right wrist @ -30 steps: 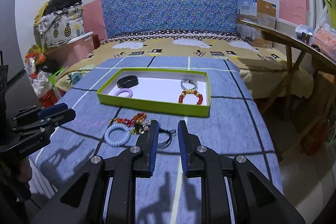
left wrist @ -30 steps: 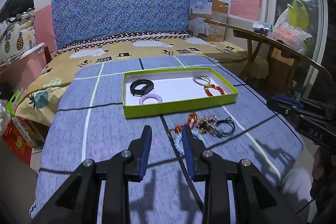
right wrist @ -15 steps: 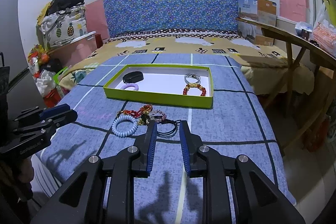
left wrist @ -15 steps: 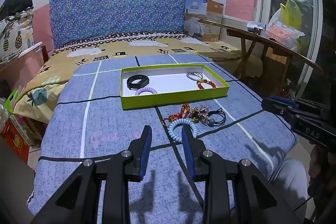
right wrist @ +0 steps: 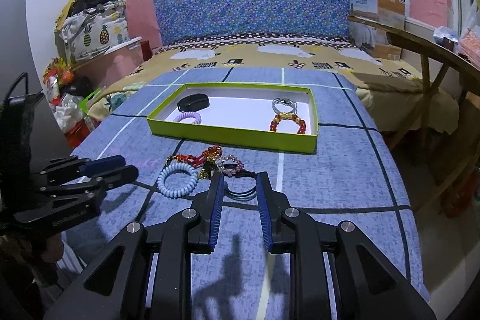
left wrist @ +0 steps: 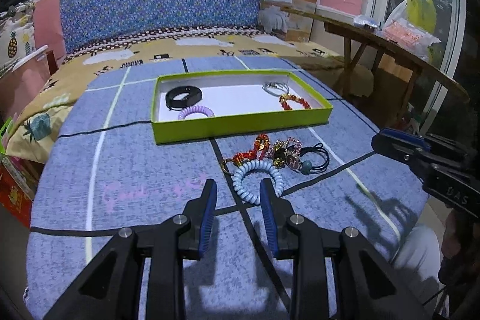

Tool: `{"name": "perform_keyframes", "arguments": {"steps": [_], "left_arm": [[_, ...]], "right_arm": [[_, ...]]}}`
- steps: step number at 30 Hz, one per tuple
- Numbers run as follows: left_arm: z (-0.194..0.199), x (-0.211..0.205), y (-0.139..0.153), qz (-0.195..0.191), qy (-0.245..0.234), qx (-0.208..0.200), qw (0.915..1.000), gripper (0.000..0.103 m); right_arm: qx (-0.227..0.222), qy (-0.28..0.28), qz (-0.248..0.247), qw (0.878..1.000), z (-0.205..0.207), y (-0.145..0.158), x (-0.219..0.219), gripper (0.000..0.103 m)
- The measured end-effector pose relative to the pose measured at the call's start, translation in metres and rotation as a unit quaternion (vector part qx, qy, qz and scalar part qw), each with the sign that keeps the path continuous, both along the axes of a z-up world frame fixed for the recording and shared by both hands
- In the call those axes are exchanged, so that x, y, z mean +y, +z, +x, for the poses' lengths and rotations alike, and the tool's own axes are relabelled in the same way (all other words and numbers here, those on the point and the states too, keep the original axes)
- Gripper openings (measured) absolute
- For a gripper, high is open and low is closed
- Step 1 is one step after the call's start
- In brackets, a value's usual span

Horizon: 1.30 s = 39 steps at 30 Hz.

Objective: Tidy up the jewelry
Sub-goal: 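Lower the left gripper onto the light blue coil hair tie and grasp it, then grasp a charm keychain with the right gripper while the left gripper holds the blue coil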

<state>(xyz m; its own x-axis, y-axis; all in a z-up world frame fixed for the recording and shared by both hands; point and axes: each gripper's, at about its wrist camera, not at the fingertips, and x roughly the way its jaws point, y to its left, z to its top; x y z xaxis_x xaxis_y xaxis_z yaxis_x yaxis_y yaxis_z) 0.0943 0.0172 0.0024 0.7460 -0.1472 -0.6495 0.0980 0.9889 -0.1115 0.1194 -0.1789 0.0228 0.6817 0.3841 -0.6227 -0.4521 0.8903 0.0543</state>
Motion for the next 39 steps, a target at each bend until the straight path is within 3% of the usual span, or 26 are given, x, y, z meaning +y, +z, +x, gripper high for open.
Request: {"name": "perform_keyframes", "arguments": {"steps": [15, 17, 21, 39], "left_arm": [[0.037, -0.006, -0.033, -0.006, 0.010, 0.059, 0.9982, 0.031], [0.037, -0.008, -0.034, 0.003, 0.009, 0.058, 0.9983, 0.030], [0.037, -0.014, -0.035, 0.032, 0.007, 0.057, 0.9978, 0.011], [0.027, 0.013, -0.031, 0.005, 0.021, 0.049, 0.9986, 0.010]], "right_arm": [[0.021, 0.029, -0.008, 0.999, 0.023, -0.017, 0.017, 0.023], [0.026, 0.033, -0.008, 0.999, 0.026, -0.019, 0.019, 0.023], [0.038, 0.043, -0.012, 0.998, 0.032, -0.027, 0.025, 0.023], [0.056, 0.094, -0.073, 0.991, 0.051, -0.053, 0.067, 0.023]]}}
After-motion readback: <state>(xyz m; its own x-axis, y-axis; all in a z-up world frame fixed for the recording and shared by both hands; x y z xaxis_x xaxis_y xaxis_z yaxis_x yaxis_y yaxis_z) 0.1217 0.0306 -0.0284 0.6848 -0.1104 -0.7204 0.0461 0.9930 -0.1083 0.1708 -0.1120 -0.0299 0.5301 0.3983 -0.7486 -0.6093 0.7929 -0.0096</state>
